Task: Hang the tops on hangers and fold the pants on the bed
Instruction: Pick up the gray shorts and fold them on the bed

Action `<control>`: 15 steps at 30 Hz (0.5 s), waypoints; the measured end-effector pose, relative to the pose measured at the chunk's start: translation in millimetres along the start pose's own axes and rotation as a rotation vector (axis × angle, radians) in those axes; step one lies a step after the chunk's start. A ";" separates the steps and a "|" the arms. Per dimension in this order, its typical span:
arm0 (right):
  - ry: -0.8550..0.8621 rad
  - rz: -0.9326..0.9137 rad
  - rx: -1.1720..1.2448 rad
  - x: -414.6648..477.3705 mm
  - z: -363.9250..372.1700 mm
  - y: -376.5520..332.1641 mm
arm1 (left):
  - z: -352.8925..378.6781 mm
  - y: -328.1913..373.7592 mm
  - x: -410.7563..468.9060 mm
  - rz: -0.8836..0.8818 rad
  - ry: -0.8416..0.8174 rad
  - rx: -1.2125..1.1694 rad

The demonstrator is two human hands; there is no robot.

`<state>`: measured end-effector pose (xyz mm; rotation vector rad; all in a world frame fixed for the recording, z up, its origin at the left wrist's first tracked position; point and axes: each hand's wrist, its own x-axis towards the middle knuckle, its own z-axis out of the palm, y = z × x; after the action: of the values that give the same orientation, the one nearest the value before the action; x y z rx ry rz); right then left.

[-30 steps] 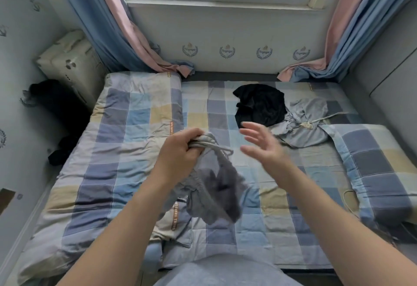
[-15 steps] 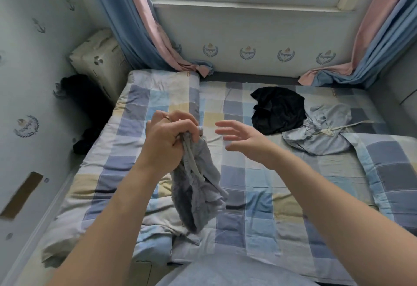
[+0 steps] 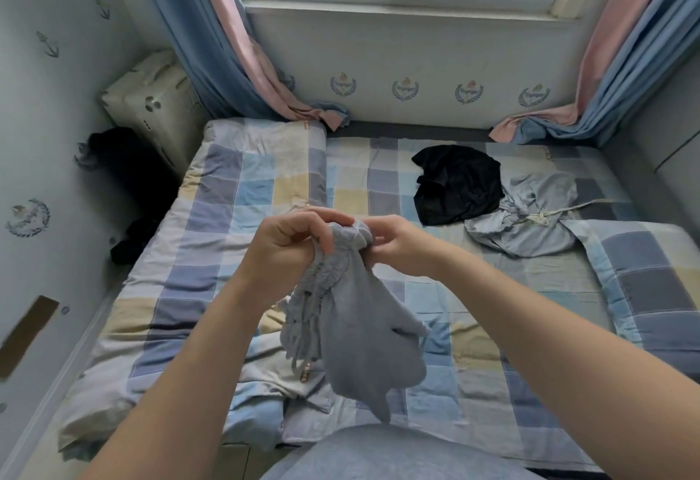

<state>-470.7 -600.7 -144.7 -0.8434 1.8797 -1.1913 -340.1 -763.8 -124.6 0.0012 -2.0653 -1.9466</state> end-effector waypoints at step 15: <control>-0.058 -0.078 0.778 -29.3 -43.3 10.9 | 13.5 -85.3 3.1 -0.572 -0.323 0.495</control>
<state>-494.2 -553.7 -135.1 -0.5005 1.1717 -1.7443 -363.5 -758.1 -207.7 0.4581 -2.9743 -1.7252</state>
